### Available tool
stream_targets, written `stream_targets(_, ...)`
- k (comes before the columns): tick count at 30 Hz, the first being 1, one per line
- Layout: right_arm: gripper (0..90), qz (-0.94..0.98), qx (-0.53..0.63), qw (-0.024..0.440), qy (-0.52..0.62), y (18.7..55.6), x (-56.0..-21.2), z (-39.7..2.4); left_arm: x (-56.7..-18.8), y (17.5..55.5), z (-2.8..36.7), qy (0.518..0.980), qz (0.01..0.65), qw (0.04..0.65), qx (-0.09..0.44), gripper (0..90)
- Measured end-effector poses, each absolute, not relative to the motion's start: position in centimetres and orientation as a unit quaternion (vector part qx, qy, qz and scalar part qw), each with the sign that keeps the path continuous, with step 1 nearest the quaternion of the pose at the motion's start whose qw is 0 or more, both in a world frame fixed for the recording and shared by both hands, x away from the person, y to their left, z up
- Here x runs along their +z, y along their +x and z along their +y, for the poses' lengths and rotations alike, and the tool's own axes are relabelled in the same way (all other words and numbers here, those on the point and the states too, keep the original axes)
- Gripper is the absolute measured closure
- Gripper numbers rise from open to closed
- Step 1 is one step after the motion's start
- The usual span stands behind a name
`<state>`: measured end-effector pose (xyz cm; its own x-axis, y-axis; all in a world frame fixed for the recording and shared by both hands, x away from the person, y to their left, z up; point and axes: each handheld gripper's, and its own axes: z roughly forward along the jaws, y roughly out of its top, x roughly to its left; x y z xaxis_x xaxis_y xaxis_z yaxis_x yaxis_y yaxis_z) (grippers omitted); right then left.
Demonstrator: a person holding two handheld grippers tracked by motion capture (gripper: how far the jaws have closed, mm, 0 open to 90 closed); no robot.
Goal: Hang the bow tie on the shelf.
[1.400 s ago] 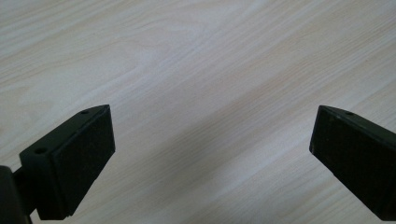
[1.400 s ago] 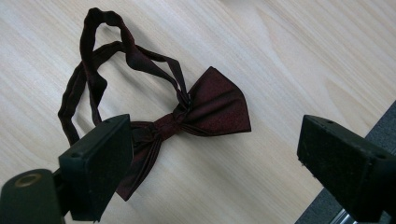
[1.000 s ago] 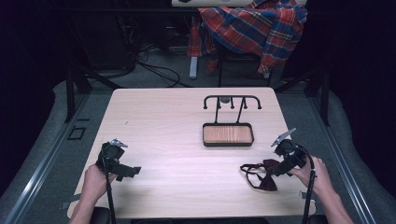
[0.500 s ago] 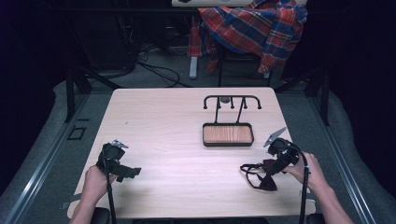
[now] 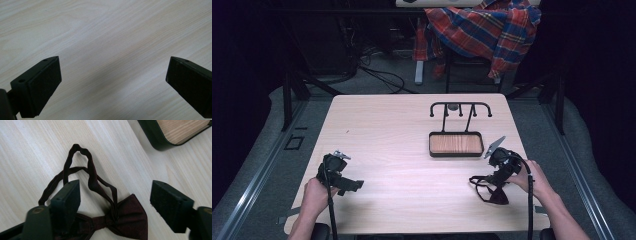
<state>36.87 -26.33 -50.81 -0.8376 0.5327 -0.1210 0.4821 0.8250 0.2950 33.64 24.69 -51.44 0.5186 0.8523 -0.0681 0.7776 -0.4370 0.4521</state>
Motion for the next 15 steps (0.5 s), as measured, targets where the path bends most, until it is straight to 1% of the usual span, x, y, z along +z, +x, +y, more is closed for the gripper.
stream_targets(2,32.0,0.953,0.128,0.094,0.259,37.0,-51.0,-26.0,-51.4,33.7,24.7,0.844,0.483,0.218,0.084,0.1)
stream_targets(5,37.7,0.957,0.121,0.086,0.248,37.1,-51.3,-25.6,-51.5,33.7,24.6,0.846,0.481,0.215,0.084,0.1)
stream_targets(12,49.3,0.96,0.115,0.08,0.242,37.5,-51.9,-24.8,-51.6,33.7,24.5,0.846,0.48,0.215,0.081,0.1)
stream_targets(15,52.2,0.963,0.105,0.073,0.239,37.6,-52.3,-24.5,-51.6,33.7,24.6,0.845,0.483,0.215,0.08,0.1)
